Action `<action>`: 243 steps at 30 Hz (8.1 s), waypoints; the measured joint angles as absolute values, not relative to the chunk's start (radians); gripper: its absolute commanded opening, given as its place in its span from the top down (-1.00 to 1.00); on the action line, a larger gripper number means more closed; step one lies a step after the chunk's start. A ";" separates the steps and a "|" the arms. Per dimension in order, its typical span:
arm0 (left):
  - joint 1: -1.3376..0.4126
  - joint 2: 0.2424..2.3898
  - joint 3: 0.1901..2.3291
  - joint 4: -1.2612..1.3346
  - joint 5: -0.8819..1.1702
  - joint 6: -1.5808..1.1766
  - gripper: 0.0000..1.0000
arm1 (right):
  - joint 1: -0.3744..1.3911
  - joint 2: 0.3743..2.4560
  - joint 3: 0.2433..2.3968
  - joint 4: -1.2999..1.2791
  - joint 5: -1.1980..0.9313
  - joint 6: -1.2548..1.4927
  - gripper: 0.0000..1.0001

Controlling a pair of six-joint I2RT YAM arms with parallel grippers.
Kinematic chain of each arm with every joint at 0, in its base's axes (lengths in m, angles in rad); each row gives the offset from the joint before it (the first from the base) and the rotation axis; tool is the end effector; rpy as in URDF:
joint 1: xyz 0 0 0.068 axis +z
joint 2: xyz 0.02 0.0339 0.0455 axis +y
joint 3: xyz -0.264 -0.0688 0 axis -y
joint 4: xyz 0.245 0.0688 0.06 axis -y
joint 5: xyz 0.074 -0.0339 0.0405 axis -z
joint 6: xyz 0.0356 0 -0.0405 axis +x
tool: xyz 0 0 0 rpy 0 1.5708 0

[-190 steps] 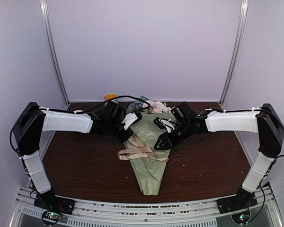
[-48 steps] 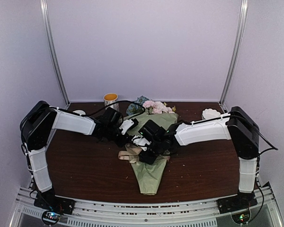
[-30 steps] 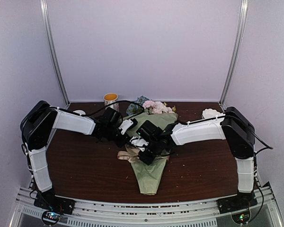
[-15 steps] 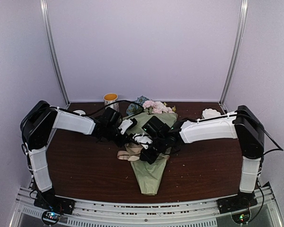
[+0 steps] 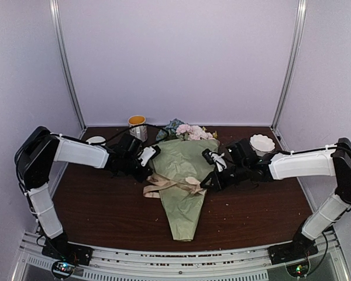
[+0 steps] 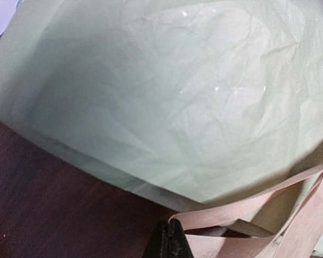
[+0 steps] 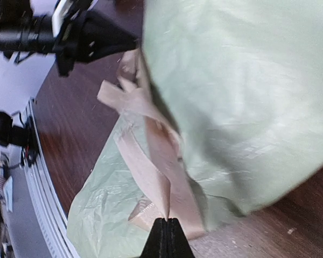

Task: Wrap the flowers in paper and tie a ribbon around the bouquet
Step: Tie the ribbon around the folded bouquet, then cross the half-tied ribbon over the folded bouquet.

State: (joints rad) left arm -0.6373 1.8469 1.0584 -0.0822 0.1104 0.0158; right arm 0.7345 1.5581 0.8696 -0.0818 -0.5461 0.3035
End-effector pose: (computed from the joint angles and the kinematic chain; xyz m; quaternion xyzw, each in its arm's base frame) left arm 0.3012 -0.2279 0.1524 0.3188 0.8823 -0.1540 0.3102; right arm 0.2243 0.2275 0.1954 -0.2923 0.8439 0.4018 0.2026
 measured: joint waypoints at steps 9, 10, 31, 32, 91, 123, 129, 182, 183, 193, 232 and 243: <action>-0.572 1.737 0.944 -0.133 -0.019 -0.076 1.00 | 0.390 1.435 0.662 0.166 -0.525 0.580 1.00; -0.557 1.726 0.923 -0.138 -0.028 -0.091 1.00 | 0.363 1.436 0.643 0.179 -0.521 0.596 1.00; -0.353 1.557 0.676 -0.138 0.028 -0.391 1.00 | -0.144 1.133 0.380 0.112 -0.481 0.664 1.00; -0.351 1.558 0.673 -0.130 0.036 -0.397 1.00 | -0.153 1.128 0.379 0.090 -0.482 0.653 1.00; -0.673 1.124 0.942 -0.194 0.037 -0.056 1.00 | 0.408 0.921 1.047 -0.398 -0.419 0.393 1.00; -0.669 0.984 0.665 -0.176 0.000 -0.163 1.00 | -0.031 0.694 0.727 -0.513 -0.513 0.457 1.00; -0.775 0.951 0.780 -0.233 0.056 -0.132 1.00 | -0.033 0.693 0.762 -0.621 -0.449 0.419 0.25; -0.702 1.245 1.118 -0.180 0.243 0.203 1.00 | 0.853 1.909 1.322 0.139 -0.659 0.009 1.00; -0.688 1.248 1.117 -0.178 0.242 0.189 1.00 | 0.853 1.908 1.317 0.144 -0.660 0.010 1.00; -0.587 1.565 1.036 -0.111 0.106 0.014 0.12 | 0.855 1.838 1.176 0.188 -0.723 0.113 1.00; -0.699 1.739 0.689 0.734 0.647 0.026 -0.24 | 0.859 1.816 1.106 0.309 -0.652 0.381 1.00; -0.703 1.738 0.712 0.635 0.611 0.083 -0.17 | 0.859 1.816 1.106 0.312 -0.650 0.374 1.00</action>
